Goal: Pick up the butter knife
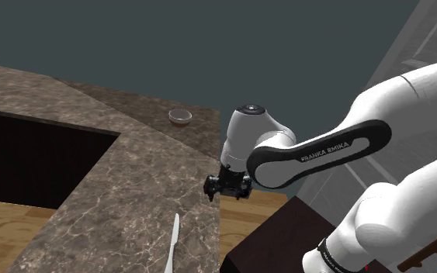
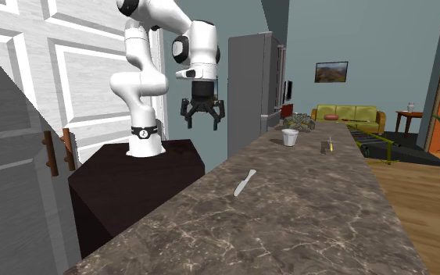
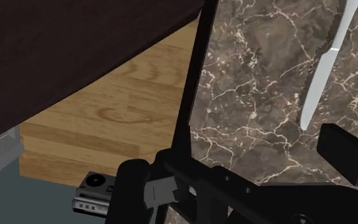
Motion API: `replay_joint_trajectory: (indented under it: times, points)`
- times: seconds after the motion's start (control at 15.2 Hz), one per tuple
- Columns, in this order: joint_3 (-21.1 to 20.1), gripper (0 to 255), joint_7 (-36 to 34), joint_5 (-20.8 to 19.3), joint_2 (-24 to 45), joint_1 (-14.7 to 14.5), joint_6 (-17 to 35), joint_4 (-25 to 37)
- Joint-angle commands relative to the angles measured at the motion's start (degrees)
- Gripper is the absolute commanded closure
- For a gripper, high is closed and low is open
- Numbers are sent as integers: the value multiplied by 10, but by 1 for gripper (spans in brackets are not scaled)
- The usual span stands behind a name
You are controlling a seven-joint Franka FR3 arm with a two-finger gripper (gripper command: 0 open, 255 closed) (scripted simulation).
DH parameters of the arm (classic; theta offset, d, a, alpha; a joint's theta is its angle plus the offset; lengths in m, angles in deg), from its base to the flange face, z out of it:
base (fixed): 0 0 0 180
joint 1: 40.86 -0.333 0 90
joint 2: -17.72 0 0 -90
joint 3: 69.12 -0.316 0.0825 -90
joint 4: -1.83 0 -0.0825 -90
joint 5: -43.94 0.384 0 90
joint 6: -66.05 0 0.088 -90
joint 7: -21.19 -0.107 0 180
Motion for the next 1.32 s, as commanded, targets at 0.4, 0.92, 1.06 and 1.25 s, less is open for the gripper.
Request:
replay_joint_trajectory:
  times: [0.4,0.92,1.06,1.25]
  points:
    - [-52,0,-213,-144,211,6,100,86]
    - [16,0,-393,-285,407,-90,132,222]
    - [26,0,-400,-295,421,-98,142,225]
    - [39,0,-410,-311,443,-108,158,230]
